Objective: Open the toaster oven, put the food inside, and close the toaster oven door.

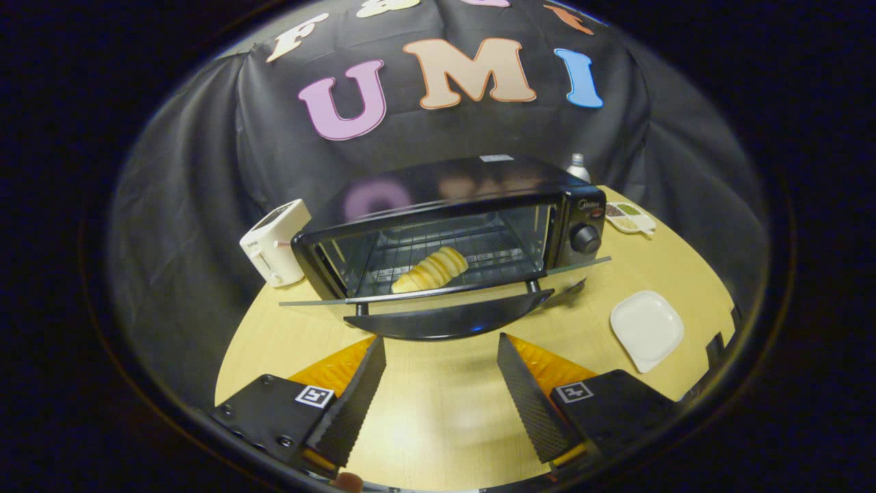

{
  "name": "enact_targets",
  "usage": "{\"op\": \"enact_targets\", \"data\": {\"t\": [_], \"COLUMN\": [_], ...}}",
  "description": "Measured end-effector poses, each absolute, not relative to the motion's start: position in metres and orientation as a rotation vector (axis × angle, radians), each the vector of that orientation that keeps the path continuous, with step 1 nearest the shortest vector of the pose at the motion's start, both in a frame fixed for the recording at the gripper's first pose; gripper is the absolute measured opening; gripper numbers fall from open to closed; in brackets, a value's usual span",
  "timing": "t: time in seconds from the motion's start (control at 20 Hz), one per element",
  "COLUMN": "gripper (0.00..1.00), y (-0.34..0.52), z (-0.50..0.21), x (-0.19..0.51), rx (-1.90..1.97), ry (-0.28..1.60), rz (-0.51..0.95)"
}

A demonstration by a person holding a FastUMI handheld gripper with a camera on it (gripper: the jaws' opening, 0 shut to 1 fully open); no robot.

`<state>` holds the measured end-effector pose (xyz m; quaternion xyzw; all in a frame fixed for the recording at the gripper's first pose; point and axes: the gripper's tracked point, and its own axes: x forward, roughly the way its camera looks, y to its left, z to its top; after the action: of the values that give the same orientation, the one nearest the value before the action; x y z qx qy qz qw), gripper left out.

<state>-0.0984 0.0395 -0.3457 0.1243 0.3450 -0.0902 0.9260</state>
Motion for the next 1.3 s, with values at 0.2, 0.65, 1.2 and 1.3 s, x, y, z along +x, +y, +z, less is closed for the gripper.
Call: {"op": "enact_targets", "data": {"t": [0.2,0.65,1.2,1.3], "gripper": [1.0,1.0,1.0,1.0], "y": [0.03,0.011,-0.021,-0.029], "z": [-0.334,-0.305,-0.154,-0.126], "x": [-0.082,-0.064,-0.007,0.002], "rx": [0.292,0.28,0.126,0.107], "ry": [0.669,0.606,0.313,0.259], "rz": [-0.214,-0.222,-0.184,-0.191]}}
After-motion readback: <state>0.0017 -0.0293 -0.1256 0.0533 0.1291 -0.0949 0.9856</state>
